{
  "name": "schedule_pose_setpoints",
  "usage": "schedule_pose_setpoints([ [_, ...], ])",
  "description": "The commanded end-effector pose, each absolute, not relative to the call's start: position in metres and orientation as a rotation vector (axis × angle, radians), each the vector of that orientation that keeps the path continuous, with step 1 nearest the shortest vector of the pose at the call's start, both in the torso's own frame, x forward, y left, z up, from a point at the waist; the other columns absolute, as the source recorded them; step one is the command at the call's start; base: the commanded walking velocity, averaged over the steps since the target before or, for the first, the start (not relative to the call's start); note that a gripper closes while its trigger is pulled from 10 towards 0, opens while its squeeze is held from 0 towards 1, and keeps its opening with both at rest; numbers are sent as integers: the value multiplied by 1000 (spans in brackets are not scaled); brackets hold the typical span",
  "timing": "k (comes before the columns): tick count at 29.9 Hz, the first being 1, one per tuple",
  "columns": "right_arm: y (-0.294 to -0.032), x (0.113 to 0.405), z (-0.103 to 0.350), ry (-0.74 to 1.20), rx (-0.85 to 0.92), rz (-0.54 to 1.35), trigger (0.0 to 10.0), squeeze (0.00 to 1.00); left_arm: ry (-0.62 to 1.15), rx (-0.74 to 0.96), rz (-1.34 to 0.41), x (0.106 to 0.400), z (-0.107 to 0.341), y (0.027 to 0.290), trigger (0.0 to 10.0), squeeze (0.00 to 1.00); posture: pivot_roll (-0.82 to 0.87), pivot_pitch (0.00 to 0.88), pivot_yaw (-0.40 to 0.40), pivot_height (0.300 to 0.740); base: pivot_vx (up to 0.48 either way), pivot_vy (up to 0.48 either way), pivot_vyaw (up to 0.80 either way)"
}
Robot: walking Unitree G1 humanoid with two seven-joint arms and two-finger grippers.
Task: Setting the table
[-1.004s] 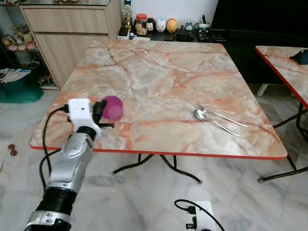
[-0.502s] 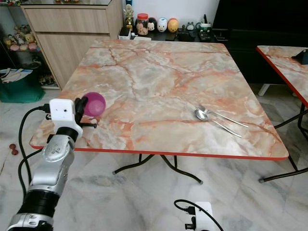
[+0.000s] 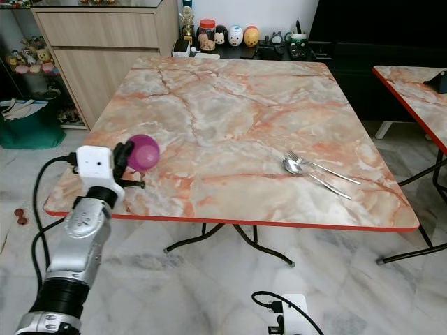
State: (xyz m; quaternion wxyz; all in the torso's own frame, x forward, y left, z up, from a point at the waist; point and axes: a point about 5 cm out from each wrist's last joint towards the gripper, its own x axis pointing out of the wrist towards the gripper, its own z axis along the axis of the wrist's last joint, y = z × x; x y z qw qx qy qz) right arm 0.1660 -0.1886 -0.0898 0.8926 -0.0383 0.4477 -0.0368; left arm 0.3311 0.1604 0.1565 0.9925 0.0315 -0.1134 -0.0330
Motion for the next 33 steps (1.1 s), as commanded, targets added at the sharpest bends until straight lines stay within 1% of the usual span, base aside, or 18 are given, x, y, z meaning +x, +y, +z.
schedule_pose_setpoints([
  [1,-193,164,-90,934,-77,-92,10000,0,-229,58,-81,331,158,154,10000,0,83,0,-31,731,0,-420,0],
  [13,-193,165,-90,931,-76,-89,10000,0,-242,56,-77,333,164,158,10000,0,78,0,-28,731,0,-422,0],
  [22,-192,166,-89,929,-75,-84,10000,0,-253,55,-93,334,167,151,10000,0,77,0,-27,731,0,-420,0],
  [33,-192,167,-89,930,-80,-80,10000,0,-267,56,-96,336,171,151,10000,0,81,0,-28,731,0,-420,0],
])
